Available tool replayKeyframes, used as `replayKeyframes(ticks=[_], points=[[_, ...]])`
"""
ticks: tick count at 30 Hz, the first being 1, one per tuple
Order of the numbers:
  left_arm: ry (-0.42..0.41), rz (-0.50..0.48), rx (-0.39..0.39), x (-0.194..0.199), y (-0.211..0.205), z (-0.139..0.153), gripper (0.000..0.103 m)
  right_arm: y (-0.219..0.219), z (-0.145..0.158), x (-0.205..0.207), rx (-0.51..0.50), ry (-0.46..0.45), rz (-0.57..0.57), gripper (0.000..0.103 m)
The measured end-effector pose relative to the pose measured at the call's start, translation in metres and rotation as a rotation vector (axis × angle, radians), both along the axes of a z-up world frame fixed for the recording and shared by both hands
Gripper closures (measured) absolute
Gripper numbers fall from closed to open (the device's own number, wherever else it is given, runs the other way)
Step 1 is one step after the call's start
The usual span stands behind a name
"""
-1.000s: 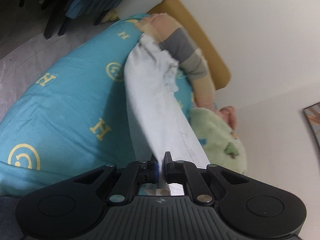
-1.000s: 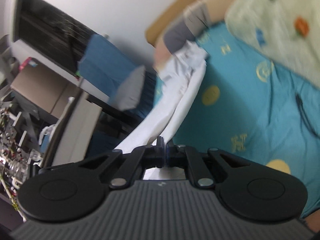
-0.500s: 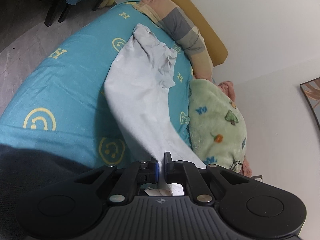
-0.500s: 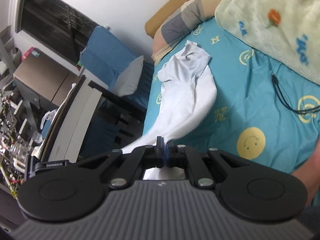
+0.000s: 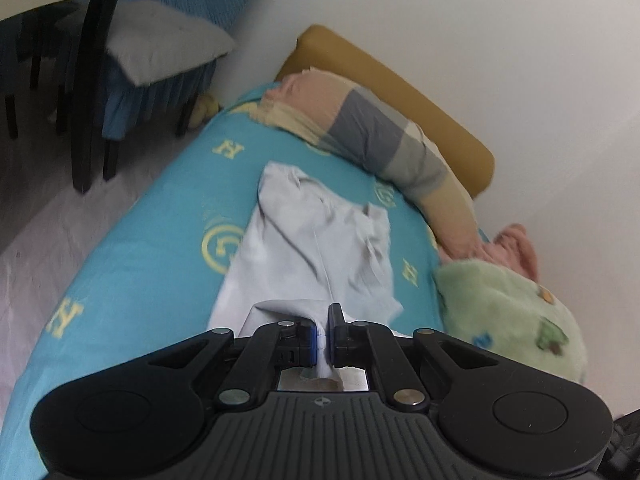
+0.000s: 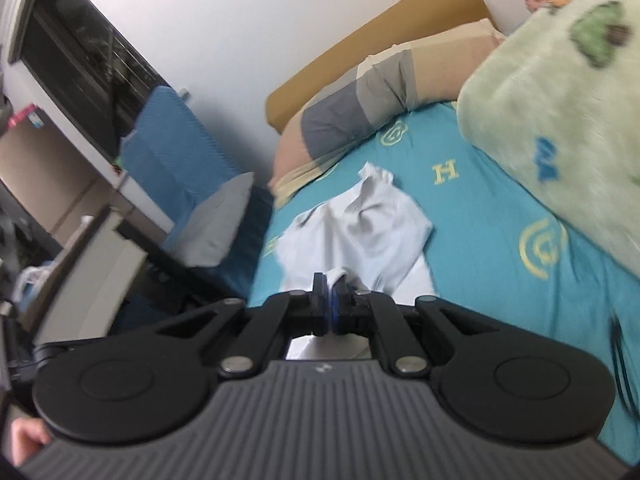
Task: Fold clothes
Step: 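Grasp the hem end with the left gripper while the right gripper grasps beside it, then fold the hem end over toward the collar with both grippers and release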
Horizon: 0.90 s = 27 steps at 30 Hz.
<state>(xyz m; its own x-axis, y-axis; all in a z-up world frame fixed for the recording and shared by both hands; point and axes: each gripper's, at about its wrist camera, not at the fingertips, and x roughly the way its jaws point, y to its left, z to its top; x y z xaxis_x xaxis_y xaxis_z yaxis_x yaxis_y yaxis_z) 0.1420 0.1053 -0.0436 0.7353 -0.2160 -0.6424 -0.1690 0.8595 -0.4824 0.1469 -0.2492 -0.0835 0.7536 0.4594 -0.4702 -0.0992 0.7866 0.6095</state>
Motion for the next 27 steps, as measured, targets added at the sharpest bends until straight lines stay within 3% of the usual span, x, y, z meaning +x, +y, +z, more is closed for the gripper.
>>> replayKeyframes(ticks=[3,7,11,15,17,18,19,20,21,22,27], points=[[-0.028,0.027,0.062,0.033,0.0,-0.032,0.097,0.012,-0.027,0.04,-0.057,-0.02,0.008,0.098],[-0.048,-0.009,0.213,0.07,-0.01,-0.069,0.097,0.025,-0.062,0.079,-0.139,-0.047,0.033,0.098],[-0.021,-0.023,0.25,0.09,-0.013,-0.101,0.097,0.033,-0.09,0.097,-0.198,-0.055,0.036,0.098],[0.005,-0.033,0.252,0.092,-0.01,-0.107,0.09,0.037,-0.1,0.099,-0.203,-0.036,0.02,0.095],[0.01,-0.033,0.263,0.088,-0.009,-0.1,0.062,0.037,-0.097,0.096,-0.195,-0.028,0.021,0.094],[0.001,-0.046,0.264,0.082,-0.01,-0.095,0.04,0.037,-0.095,0.094,-0.189,-0.021,0.03,0.092],[-0.009,-0.063,0.262,0.076,-0.011,-0.089,0.032,0.038,-0.091,0.09,-0.184,-0.016,0.043,0.084],[-0.02,-0.081,0.261,0.07,-0.012,-0.084,0.032,0.038,-0.087,0.084,-0.181,-0.018,0.052,0.075],[-0.026,-0.088,0.263,0.062,-0.014,-0.078,0.031,0.038,-0.082,0.075,-0.187,-0.037,0.052,0.051],[-0.031,-0.093,0.267,0.054,-0.017,-0.072,0.029,0.038,-0.077,0.066,-0.193,-0.056,0.052,0.035],[-0.085,-0.116,0.263,0.004,-0.035,-0.042,0.022,0.038,-0.051,0.019,-0.231,-0.115,0.072,0.034]])
